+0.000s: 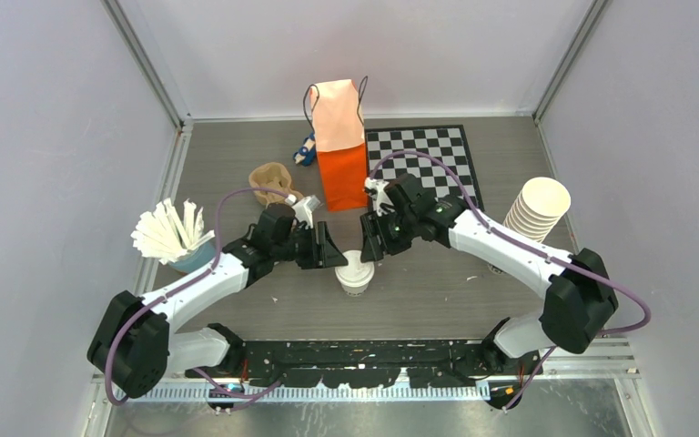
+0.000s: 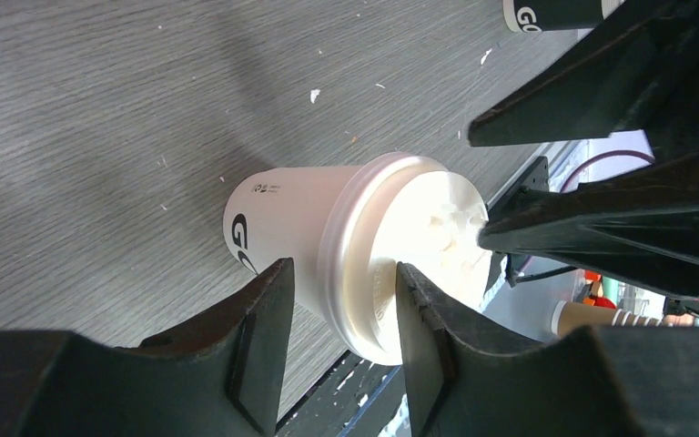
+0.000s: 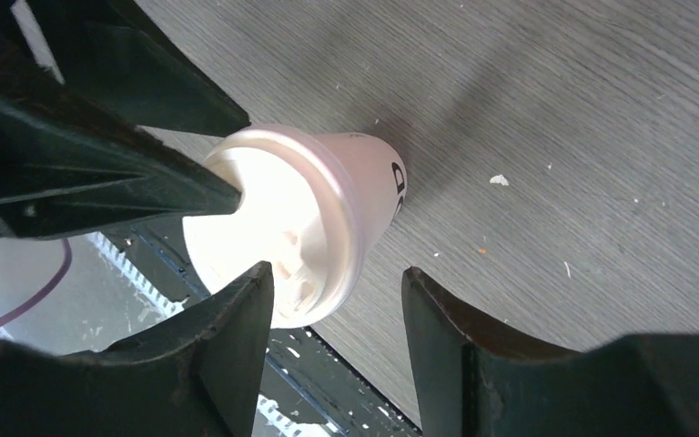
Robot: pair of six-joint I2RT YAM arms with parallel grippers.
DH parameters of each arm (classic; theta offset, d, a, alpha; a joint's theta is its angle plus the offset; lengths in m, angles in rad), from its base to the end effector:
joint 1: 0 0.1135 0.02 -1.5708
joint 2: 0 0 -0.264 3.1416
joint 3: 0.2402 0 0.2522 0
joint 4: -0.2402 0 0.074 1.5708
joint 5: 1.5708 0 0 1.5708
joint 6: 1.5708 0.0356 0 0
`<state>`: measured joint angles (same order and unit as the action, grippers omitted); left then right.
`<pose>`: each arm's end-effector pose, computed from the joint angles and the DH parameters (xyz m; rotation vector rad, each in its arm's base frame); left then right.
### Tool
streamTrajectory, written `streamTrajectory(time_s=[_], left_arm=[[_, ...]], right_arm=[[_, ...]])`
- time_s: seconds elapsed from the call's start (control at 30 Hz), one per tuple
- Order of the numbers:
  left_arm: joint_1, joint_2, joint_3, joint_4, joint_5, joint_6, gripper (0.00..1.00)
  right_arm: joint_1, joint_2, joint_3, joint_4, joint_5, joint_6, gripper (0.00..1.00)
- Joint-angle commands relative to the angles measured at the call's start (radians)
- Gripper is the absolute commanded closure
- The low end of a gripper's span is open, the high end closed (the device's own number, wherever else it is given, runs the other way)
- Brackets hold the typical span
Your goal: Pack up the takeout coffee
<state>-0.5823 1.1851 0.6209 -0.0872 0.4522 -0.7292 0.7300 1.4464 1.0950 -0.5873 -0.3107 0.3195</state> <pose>0.1953 -0.1472 0.2135 0.0971 2.4289 -1.1695 0.2175 0.2093 0.2604 -0.6694 2.5533 0.7892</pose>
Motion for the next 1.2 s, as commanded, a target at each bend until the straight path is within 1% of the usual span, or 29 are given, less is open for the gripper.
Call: streamTrajectory(time_s=[0.0,0.03,0.1,0.3,0.47,0.53,0.7,0.87,1.17], left_arm=[[-0.003,0.007,0.005,-0.004,-0.048,0.036,0.55],[-0.003,0.006,0.001,0.004,-0.047,0.033,0.55],[-0.003,0.003,-0.006,0.020,-0.038,0.026,0.55],[-0.003,-0.004,-0.020,0.037,-0.027,0.017,0.55],[-0.003,-0.019,-0.045,0.050,-0.033,0.010,0.55],[-0.003,-0.017,-0.049,0.056,-0.028,0.007,0.55],[-0.003,-0.028,-0.056,0.055,-0.023,0.005,0.55],[-0.003,-0.037,-0.060,0.055,-0.022,0.004,0.55],[-0.003,-0.045,-0.071,0.057,-0.023,0.003,0.55]], right_arm=[[0.001,-0.095,0.053,-0.046,0.013,0.049,0.42],[0.000,-0.110,0.048,-0.045,-0.007,0.064,0.44],[0.002,-0.134,0.037,-0.023,-0.055,0.100,0.52],[0.025,-0.192,-0.040,0.139,-0.154,0.205,0.72],[0.056,-0.184,-0.092,0.276,-0.206,0.284,0.80],[0.070,-0.166,-0.101,0.302,-0.211,0.296,0.85],[0.103,-0.129,-0.113,0.304,-0.194,0.294,0.89],[0.110,-0.113,-0.138,0.320,-0.184,0.294,0.89],[0.108,-0.091,-0.151,0.296,-0.144,0.255,0.88]])
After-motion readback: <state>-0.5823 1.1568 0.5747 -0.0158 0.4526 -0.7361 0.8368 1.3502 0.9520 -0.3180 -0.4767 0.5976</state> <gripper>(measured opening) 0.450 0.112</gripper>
